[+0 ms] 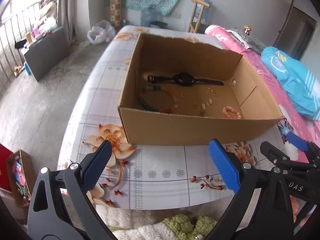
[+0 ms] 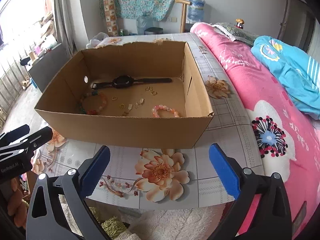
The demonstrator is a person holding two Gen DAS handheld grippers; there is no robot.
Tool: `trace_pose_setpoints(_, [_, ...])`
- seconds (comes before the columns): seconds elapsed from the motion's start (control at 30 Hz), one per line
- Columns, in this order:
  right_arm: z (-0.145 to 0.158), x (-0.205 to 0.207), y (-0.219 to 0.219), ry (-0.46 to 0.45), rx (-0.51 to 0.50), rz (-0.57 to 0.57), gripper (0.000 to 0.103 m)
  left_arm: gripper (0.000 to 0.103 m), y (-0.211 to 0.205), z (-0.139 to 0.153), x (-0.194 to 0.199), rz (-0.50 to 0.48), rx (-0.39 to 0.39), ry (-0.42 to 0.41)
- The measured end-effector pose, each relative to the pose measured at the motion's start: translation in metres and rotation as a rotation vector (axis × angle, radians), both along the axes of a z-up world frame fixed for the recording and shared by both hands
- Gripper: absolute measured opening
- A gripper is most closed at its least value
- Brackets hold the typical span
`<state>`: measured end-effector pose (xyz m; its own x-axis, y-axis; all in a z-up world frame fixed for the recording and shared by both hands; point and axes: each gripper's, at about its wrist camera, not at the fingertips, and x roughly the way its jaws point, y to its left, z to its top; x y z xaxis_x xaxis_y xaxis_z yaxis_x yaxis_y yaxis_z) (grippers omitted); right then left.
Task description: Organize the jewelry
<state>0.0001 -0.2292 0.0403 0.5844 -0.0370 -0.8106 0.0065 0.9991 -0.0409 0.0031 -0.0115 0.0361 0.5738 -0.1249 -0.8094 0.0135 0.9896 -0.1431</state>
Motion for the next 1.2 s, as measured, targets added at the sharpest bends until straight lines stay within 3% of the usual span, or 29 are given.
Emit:
trace_pose_setpoints(0.2, [-0.006,0.005,0.005,0.025,-0.078,-0.019,0.096,0.094,-0.012,-0.011,0.006,-0.016,0.074,0.048])
trace_pose_setpoints(0.5, [-0.007,0.014,0.004,0.06,-0.04,-0.008,0.096,0.094,-0.014,-0.014,0.013,0.004,0.083,0.089])
trace_pose_setpoints(1.2, [-0.003,0.022,0.002,0.095,0.036,0.001,0.096,0.094,-0.012,-0.011,0.014,0.024,0.1,0.091])
